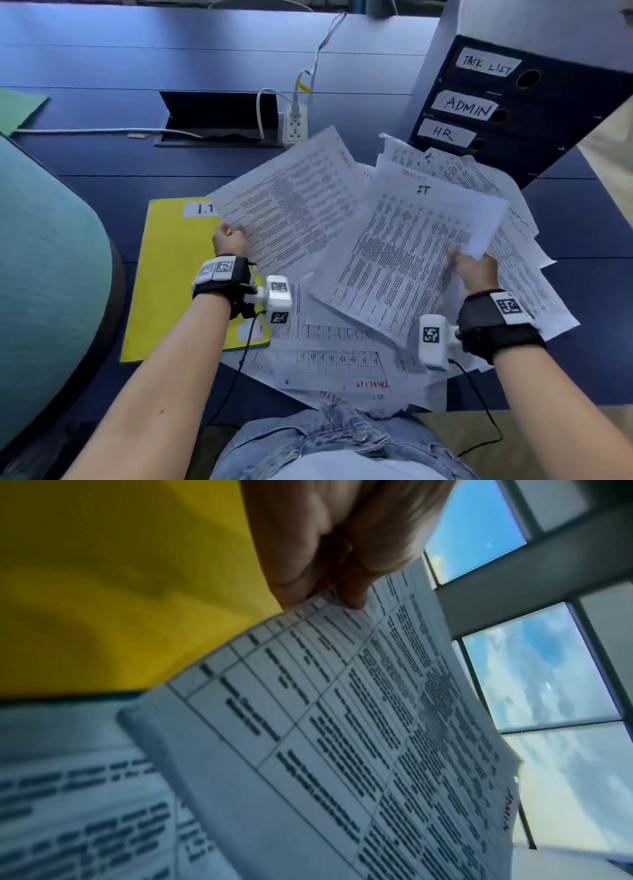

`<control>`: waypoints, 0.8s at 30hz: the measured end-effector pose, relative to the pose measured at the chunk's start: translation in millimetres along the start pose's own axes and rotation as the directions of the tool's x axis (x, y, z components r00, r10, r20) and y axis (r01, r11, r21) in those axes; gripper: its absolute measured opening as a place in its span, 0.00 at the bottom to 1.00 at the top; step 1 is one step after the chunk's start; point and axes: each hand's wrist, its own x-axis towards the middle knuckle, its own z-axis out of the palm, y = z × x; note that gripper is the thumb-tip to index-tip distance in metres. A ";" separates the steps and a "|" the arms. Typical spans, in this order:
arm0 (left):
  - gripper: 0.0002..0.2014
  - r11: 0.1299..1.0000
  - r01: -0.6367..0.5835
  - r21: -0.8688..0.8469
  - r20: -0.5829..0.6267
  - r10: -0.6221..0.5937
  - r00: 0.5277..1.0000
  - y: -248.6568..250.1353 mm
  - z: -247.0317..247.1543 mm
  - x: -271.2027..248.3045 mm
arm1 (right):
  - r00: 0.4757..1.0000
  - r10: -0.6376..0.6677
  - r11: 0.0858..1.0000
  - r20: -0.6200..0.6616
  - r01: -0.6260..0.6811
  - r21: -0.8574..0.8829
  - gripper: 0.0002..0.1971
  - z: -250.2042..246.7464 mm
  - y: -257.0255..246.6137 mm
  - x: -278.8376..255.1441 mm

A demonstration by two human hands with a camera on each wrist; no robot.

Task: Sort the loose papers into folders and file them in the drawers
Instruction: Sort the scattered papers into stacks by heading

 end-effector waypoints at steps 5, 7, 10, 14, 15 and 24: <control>0.21 0.929 0.239 -0.284 0.168 -0.197 0.966 -13.8 12.1 -8.5 | 0.940 0.259 0.909 0.224 -0.315 0.273 0.11 16.2 14.1 1.1; 0.23 0.879 0.329 -0.346 0.267 -0.244 0.932 -17.2 19.3 -21.6 | 0.895 0.298 0.833 0.332 -0.413 0.367 0.19 28.8 17.4 -2.1; 0.19 0.886 0.381 -0.264 0.435 -0.244 0.867 -22.9 32.3 -44.6 | 0.852 0.282 0.826 0.441 -0.449 0.339 0.17 46.1 8.6 -14.6; 0.10 0.903 0.427 -0.038 0.613 -0.317 0.724 -18.8 39.6 -68.1 | 0.925 0.249 0.914 0.287 -0.322 0.246 0.23 58.8 -1.6 -14.4; 0.09 0.911 0.413 -0.008 0.624 -0.318 0.714 -16.1 39.4 -71.1 | 0.950 0.203 0.934 0.237 -0.261 0.246 0.28 56.2 -4.9 -10.9; 0.05 0.946 0.181 0.269 0.424 -0.285 0.859 10.5 50.8 -54.7 | 0.996 0.054 0.974 0.067 -0.038 -0.223 0.13 -23.8 -16.6 56.4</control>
